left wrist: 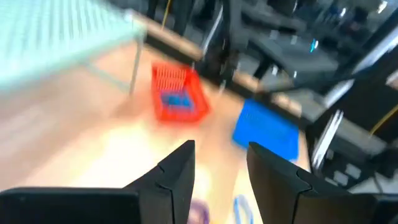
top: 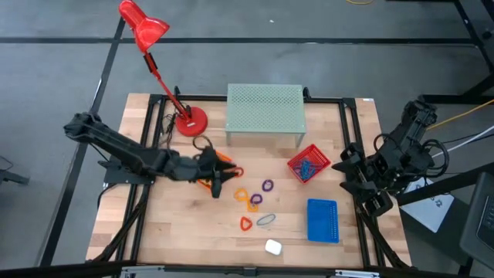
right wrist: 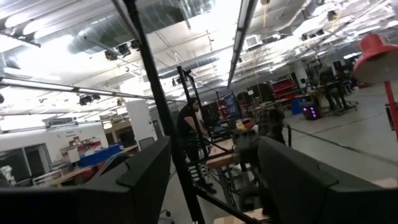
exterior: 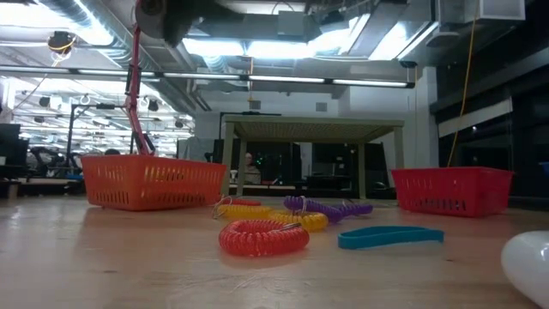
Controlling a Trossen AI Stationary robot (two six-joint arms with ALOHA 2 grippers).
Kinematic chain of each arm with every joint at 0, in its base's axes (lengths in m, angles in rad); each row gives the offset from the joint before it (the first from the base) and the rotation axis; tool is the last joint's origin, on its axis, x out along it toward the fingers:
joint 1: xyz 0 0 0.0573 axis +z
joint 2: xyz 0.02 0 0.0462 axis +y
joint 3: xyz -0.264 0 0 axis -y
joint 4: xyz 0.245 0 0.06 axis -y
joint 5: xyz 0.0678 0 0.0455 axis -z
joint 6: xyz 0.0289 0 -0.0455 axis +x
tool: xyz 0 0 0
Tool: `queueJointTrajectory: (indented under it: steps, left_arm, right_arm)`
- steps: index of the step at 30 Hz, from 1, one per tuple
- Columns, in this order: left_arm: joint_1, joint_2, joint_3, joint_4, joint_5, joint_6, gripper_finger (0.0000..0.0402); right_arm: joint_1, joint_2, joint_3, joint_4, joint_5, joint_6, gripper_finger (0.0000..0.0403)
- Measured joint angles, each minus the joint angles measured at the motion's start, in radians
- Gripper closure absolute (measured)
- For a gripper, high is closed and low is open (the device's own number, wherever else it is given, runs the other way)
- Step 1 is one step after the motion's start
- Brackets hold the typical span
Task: Pick & Place Office Desk Supplies
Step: Put the blue rubber band into the red bin
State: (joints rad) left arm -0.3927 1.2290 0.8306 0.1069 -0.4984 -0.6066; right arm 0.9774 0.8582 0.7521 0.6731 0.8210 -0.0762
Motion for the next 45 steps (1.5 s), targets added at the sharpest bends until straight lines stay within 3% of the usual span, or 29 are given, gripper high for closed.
queueJointTrajectory:
  steps: [5,10,14,19,23,34,45]
  left_arm:
    - [-0.010,0.118,0.056,0.025,0.124,0.053,0.0261]
    - [0.021,0.354,0.312,-0.141,0.390,0.251,0.0261]
    - [0.015,0.567,0.488,-0.337,0.423,0.394,0.0261]
    - [0.001,0.739,0.619,-0.327,0.484,0.437,0.0261]
    - [-0.015,0.835,0.684,-0.349,0.468,0.472,0.0261]
    - [-0.032,0.903,0.721,-0.414,0.472,0.451,0.0261]
    - [-0.017,0.929,0.722,-0.391,0.489,0.461,0.0261]
  right_arm:
    - [-0.017,0.001,0.000,0.000,0.040,0.039,0.0160]
    - [-0.032,0.001,0.000,0.000,0.083,0.042,0.0160]
    - [-0.039,0.001,0.000,0.000,0.091,0.053,0.0160]
    - [-0.041,0.009,0.000,0.000,0.091,0.079,0.0159]
    - [-0.041,0.033,0.000,0.000,0.124,0.116,0.0159]
    - [-0.041,0.112,0.000,0.000,0.184,0.213,0.0159]
    - [-0.041,0.117,0.000,0.000,0.193,0.199,0.0160]
